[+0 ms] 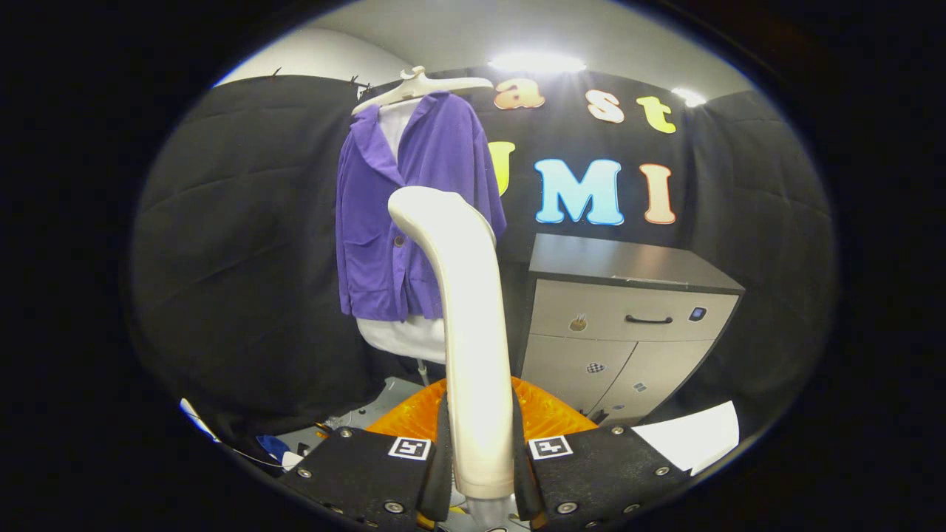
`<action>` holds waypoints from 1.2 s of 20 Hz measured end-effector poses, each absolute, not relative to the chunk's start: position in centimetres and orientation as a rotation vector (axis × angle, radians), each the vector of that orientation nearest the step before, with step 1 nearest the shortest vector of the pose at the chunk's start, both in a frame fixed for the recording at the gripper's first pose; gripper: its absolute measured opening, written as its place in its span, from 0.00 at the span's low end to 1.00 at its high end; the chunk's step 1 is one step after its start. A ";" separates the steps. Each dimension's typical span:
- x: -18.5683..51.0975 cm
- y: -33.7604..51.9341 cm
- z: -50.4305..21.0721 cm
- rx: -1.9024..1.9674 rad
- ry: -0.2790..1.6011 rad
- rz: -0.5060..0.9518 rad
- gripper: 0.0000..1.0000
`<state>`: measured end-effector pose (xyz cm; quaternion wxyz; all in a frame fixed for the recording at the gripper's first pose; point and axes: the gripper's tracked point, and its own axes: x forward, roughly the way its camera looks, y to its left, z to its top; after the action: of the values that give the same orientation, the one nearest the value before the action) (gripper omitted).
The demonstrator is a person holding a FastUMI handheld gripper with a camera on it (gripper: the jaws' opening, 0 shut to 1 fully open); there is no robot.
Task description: Iron the clothes twice with a garment steamer, once on the left side and once on the right side.
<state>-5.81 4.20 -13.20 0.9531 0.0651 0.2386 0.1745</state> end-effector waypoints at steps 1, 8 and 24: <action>-5.5 3.4 -12.3 0.151 0.462 0.342 0.34; -2.4 1.0 -5.7 0.202 0.333 0.268 0.34; 2.6 -2.5 1.2 0.243 0.161 0.091 0.33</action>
<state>2.55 -2.48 1.15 0.9884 0.1209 0.0804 0.0455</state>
